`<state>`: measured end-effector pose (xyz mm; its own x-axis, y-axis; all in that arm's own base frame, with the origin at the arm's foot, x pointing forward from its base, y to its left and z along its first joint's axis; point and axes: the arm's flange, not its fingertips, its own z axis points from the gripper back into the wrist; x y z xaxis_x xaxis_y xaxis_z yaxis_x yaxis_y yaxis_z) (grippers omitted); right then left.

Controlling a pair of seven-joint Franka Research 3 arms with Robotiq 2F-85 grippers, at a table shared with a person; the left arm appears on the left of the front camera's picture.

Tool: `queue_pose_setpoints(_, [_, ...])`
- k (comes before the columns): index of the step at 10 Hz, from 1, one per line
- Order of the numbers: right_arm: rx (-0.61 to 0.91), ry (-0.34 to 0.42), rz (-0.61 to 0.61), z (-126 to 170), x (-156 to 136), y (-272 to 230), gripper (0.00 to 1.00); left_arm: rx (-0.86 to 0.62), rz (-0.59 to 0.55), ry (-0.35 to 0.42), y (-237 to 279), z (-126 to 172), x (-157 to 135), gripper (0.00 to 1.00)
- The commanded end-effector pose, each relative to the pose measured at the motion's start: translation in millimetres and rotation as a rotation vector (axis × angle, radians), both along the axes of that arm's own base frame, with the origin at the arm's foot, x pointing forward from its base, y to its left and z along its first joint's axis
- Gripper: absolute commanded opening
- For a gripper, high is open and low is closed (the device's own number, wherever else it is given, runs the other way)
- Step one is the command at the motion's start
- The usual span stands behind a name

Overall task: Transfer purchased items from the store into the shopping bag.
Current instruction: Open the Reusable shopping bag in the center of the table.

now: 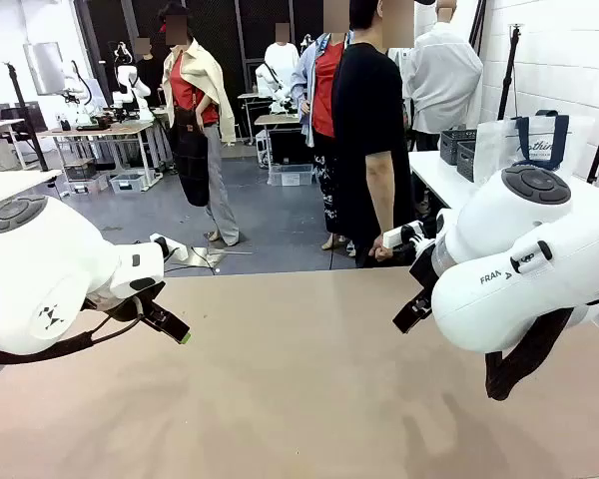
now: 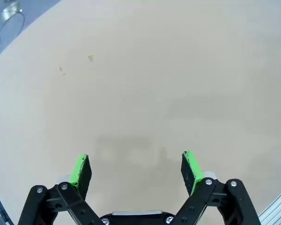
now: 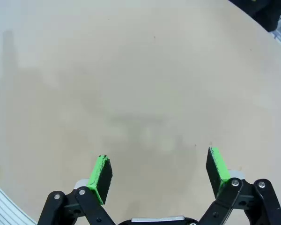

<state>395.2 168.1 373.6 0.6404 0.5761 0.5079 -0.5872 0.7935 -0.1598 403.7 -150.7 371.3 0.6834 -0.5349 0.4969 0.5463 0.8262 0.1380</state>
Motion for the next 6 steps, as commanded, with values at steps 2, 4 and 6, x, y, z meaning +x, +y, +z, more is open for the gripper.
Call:
queue_pose_setpoints(2, [0.0, 0.0, 0.0, 0.0, 0.0, 0.0, 1.0, 0.0, 0.0, 0.0, 0.0, 0.0, -0.1, 1.0])
queue_pose_setpoints(4, [0.0, 0.0, 0.0, 0.0, 0.0, 0.0, 1.0, 0.0, 0.0, 0.0, 0.0, 0.0, -0.1, 1.0])
queue_pose_setpoints(6, [0.0, 0.0, 0.0, 0.0, 0.0, 0.0, 1.0, 0.0, 0.0, 0.0, 0.0, 0.0, -0.1, 1.0])
